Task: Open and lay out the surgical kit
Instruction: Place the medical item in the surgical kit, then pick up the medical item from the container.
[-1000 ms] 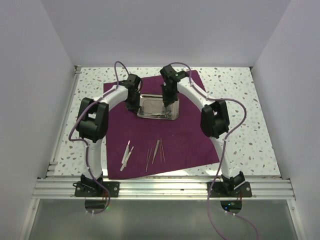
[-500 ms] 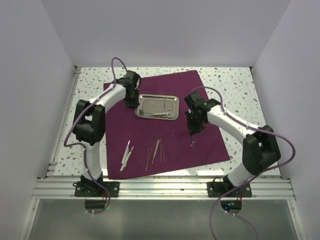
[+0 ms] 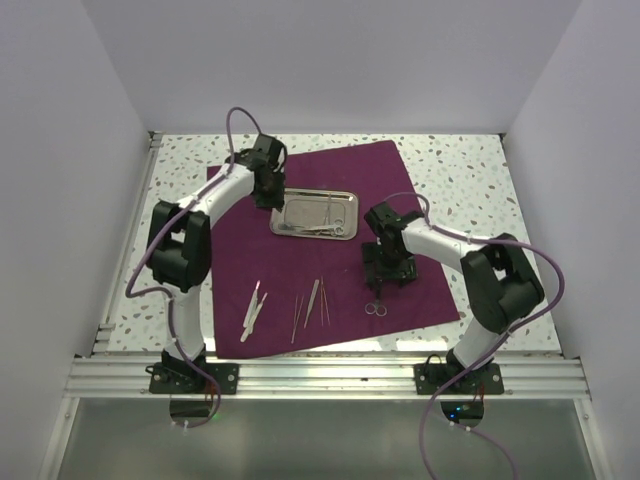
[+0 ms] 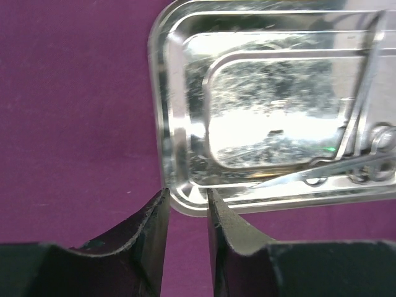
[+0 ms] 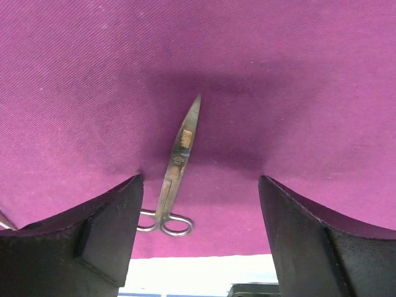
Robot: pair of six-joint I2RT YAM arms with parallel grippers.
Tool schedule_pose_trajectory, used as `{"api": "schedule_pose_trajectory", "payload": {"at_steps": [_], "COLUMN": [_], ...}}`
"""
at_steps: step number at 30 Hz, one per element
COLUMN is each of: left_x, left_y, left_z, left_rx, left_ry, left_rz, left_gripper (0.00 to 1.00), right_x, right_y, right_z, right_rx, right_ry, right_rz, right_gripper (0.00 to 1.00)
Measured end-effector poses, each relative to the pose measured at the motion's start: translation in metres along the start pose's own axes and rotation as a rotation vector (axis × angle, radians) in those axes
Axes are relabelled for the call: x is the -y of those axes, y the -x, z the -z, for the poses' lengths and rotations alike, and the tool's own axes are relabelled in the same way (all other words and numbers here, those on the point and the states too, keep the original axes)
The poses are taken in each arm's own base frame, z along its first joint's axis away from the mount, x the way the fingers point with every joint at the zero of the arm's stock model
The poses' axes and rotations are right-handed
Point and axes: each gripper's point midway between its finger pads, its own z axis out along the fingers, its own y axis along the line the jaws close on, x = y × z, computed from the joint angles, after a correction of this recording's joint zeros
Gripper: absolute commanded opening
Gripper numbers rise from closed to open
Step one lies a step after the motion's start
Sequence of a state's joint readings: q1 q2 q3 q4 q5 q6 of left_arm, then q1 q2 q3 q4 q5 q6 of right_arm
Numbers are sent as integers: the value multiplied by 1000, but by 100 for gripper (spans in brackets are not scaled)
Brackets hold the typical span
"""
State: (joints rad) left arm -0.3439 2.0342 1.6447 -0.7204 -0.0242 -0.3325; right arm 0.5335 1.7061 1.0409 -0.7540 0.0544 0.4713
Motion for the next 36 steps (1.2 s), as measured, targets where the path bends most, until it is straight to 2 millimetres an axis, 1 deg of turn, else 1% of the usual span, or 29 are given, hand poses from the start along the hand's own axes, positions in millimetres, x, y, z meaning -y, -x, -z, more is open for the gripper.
{"api": "schedule_pose_trajectory", "payload": {"at_steps": [3, 8, 12, 14, 17, 18, 19, 22, 24, 28, 32, 36], "left_x": [22, 79, 112, 123, 126, 126, 126, 127, 128, 129, 129, 128], "left_y": [9, 19, 8, 1, -3, -3, -5, -10, -15, -22, -29, -32], "left_z": [8, 22, 24, 22, 15, 13, 11, 4, -1, -14, -27, -38], "left_rx": [32, 86, 82, 72, 66, 66, 62, 54, 44, 31, 15, 7], "left_ry": [-39, -145, -219, -250, -278, -285, -295, -321, -334, -347, -347, -342], "left_rz": [-65, -197, -317, -364, -411, -420, -432, -454, -464, -483, -508, -523], "left_gripper": [35, 36, 36, 37, 42, 45, 45, 45, 43, 43, 43, 42], "right_x": [3, 4, 2, 3, 5, 7, 8, 11, 11, 11, 11, 16], "right_y": [1, 7, 17, 20, 18, 17, 16, 15, 16, 19, 22, 23], "right_z": [1, 12, 25, 29, 30, 30, 31, 33, 35, 37, 36, 33], "right_rx": [3, 23, 62, 74, 67, 62, 58, 53, 53, 53, 44, 30], "right_ry": [-16, -30, -23, -29, -41, -46, -51, -69, -73, -78, -88, -109], "right_rz": [-2, -9, -15, -16, -15, -14, -13, -9, -7, 2, 15, 24], "right_gripper": [80, 80, 80, 80, 80, 80, 80, 80, 80, 80, 80, 80]}}
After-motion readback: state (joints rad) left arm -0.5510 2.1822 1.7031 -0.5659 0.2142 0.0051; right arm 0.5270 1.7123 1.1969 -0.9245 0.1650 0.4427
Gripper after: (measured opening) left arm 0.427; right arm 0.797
